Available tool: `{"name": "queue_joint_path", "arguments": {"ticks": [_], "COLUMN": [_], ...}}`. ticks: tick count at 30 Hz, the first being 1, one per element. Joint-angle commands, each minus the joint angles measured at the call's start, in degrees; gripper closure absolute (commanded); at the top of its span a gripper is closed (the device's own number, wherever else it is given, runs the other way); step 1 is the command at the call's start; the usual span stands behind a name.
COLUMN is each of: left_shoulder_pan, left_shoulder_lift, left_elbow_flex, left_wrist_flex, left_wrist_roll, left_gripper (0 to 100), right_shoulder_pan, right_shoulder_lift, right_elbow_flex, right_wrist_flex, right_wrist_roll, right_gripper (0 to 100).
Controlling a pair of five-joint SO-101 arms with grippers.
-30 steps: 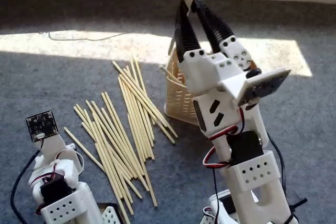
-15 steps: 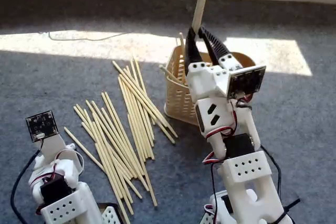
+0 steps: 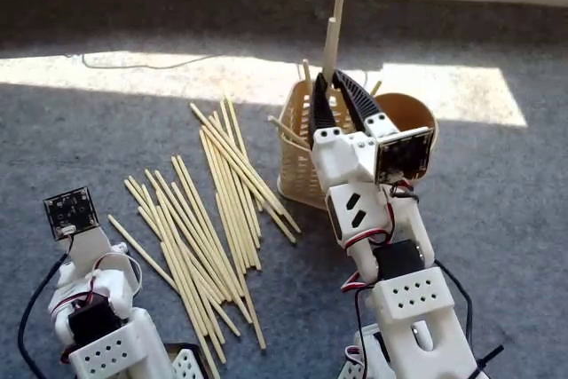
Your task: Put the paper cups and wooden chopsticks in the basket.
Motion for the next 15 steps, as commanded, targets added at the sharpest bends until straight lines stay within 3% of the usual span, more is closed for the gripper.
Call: {"name": "queue_joint_path", "arguments": {"ticks": [1, 15], "left_shoulder_pan": [-0.57, -0.57], "left_shoulder_lift": [-0.48, -0.48], "left_elbow_flex": [1.1, 1.1], "left_wrist_flex": [0.18, 0.18], "left_wrist_roll": [-0.26, -0.26], "left_gripper": [99, 99], "right_shoulder_pan": [0.84, -0.22], "right_shoulder_lift": [-0.22, -7.08], "right_elbow_flex": [1.63, 2.07], "right_wrist_flex": [0.31, 0.4], "right_wrist_roll": [-0.62, -0.53], "right_gripper": [84.6, 84.6]}}
